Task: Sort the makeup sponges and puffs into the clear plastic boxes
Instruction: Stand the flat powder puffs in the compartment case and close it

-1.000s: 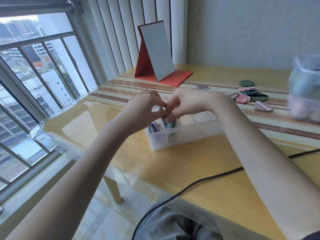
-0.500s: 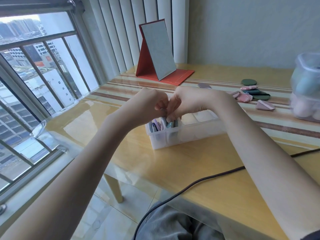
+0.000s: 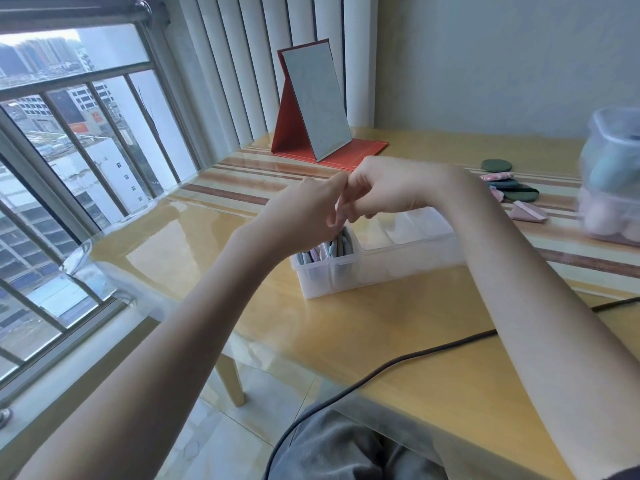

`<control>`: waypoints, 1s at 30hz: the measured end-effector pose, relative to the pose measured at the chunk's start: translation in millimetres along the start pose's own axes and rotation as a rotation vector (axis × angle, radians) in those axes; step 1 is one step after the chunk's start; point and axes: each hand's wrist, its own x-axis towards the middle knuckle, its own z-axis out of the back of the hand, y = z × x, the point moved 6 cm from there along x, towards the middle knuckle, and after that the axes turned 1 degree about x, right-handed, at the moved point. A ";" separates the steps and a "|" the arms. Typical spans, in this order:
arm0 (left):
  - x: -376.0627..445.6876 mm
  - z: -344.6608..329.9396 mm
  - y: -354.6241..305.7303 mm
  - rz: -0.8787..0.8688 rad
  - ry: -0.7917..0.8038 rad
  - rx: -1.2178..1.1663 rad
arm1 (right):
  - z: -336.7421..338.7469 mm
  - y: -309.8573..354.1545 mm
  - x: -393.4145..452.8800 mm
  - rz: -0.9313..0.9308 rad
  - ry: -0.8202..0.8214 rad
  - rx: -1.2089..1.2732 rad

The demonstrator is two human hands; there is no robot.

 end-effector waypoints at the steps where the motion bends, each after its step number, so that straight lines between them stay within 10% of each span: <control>1: -0.1 0.0 1.9 0.015 0.032 -0.056 | -0.1 1.1 0.0 0.010 -0.009 -0.018; 16: -12.0 -3.7 27.1 0.219 0.058 -0.194 | -29.6 9.6 5.4 -0.071 0.131 -0.326; 25: -17.9 -8.2 27.9 0.258 0.067 -0.254 | -14.0 21.9 10.4 -0.051 -0.294 -0.382; 30: -15.1 -7.3 31.9 0.277 0.051 -0.281 | -24.0 13.9 13.7 -0.061 -0.136 -0.262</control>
